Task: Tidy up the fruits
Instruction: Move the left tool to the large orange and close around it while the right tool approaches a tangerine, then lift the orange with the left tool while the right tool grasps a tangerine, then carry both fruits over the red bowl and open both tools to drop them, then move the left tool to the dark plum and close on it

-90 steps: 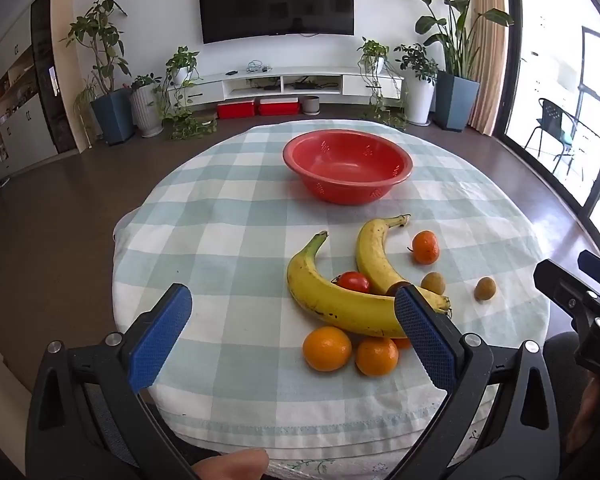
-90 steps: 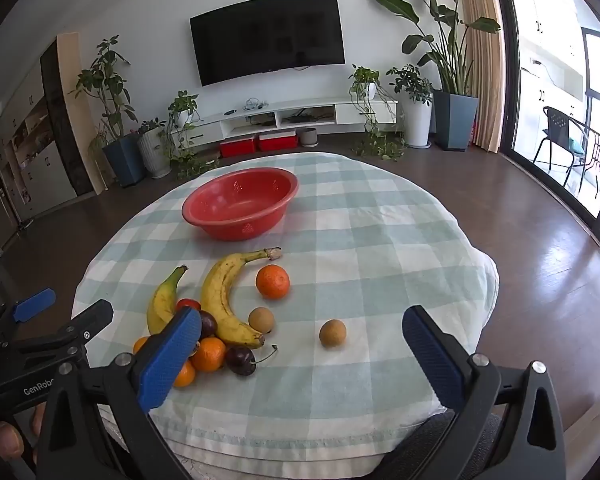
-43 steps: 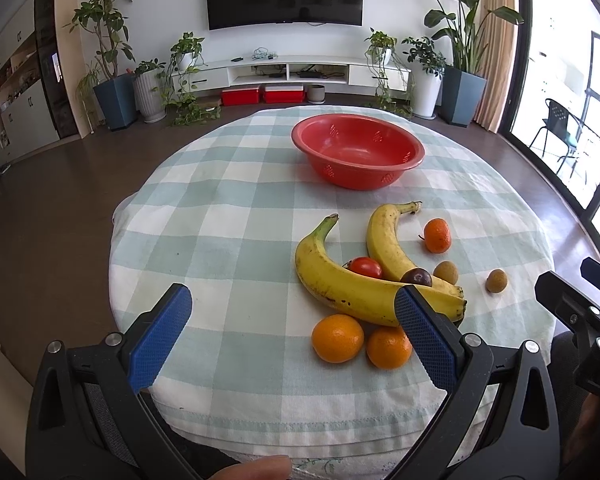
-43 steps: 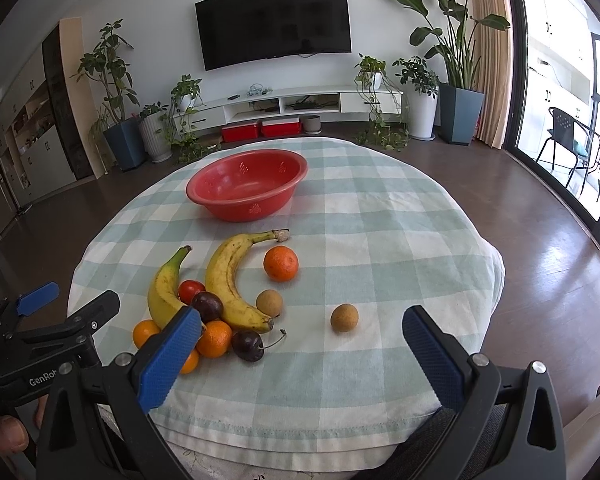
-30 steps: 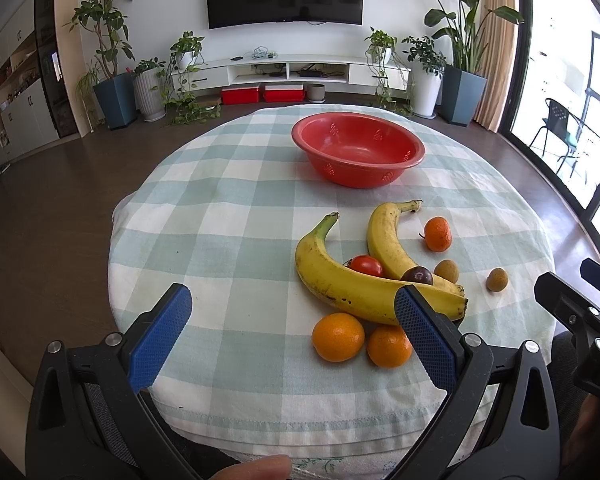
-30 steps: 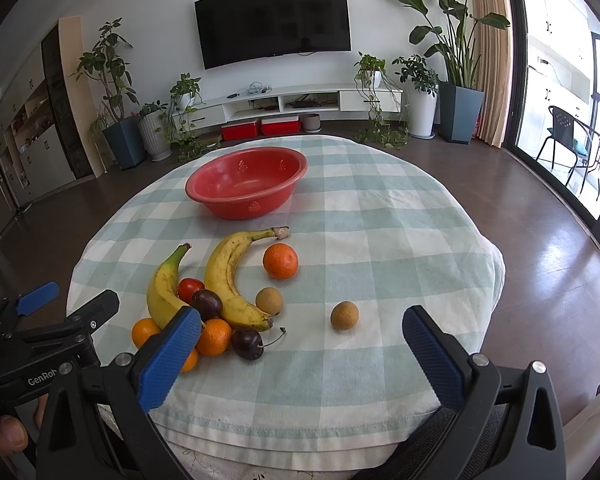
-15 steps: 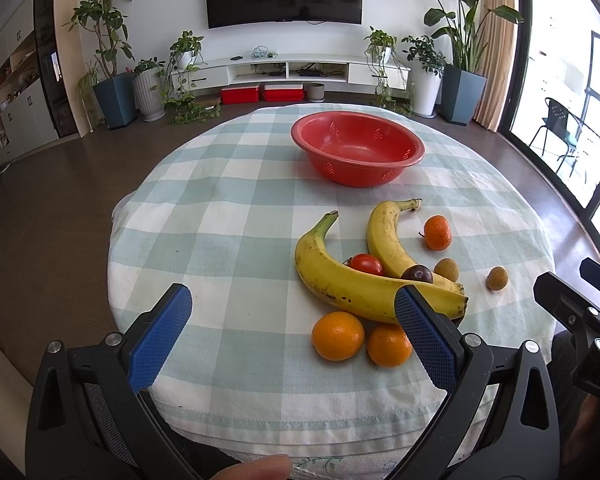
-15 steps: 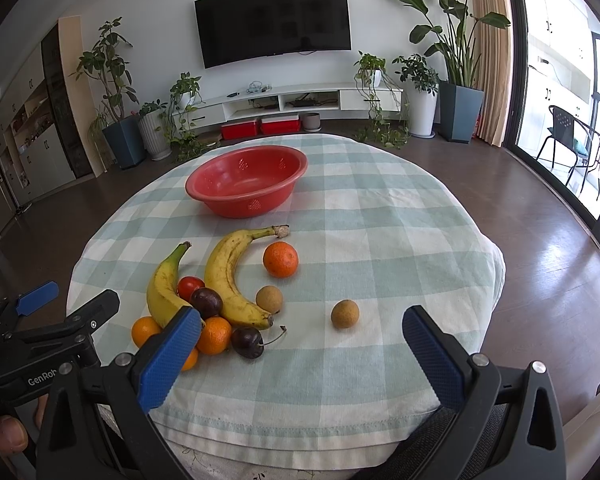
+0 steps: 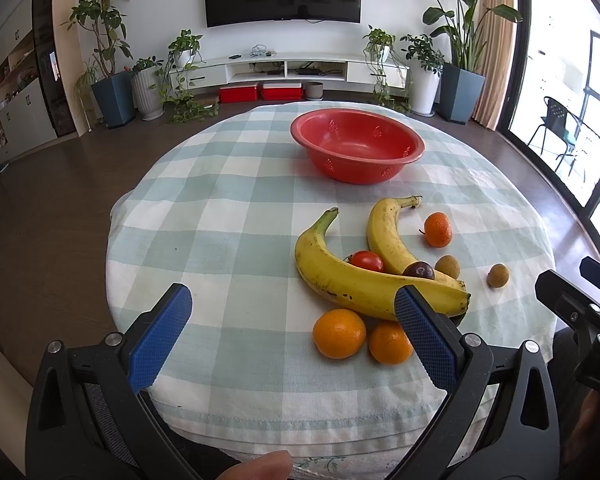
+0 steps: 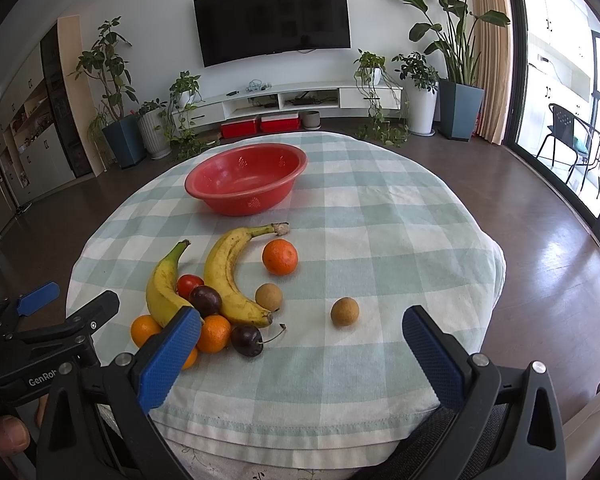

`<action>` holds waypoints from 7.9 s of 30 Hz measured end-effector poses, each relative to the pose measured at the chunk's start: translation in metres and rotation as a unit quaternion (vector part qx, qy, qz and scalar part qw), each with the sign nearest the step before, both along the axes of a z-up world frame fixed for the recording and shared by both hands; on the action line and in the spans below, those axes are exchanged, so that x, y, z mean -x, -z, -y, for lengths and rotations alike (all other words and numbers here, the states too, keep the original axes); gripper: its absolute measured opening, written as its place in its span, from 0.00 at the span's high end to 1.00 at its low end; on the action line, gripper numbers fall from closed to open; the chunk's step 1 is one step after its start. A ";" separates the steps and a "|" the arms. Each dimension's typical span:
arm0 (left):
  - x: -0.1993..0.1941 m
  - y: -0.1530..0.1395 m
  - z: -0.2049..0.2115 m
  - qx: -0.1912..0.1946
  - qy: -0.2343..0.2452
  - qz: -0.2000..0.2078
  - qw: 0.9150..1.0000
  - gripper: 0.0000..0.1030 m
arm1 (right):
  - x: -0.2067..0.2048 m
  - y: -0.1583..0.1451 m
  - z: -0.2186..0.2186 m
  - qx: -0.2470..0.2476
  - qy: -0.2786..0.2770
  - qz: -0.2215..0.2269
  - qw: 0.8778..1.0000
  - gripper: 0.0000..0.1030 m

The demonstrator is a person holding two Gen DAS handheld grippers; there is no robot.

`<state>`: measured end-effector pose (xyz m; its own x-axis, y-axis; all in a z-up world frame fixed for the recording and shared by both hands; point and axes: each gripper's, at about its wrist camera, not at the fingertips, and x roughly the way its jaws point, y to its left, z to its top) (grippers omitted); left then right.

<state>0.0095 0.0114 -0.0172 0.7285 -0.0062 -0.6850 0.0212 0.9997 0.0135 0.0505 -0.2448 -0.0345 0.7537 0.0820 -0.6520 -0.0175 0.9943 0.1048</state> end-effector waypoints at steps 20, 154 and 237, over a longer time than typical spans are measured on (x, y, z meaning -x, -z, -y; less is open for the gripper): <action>0.005 0.035 -0.046 0.101 0.105 -0.093 0.985 0.00 | -0.011 0.029 0.041 -0.101 -0.053 -0.073 0.991 0.00; -0.176 -0.033 -0.036 0.064 0.262 -0.078 0.960 0.66 | -0.122 -0.030 0.035 -0.105 -0.123 -0.041 0.986 0.62; -0.070 0.013 0.056 -0.028 0.288 -0.071 0.955 0.10 | -0.046 0.059 0.051 -0.072 -0.035 -0.129 0.988 0.41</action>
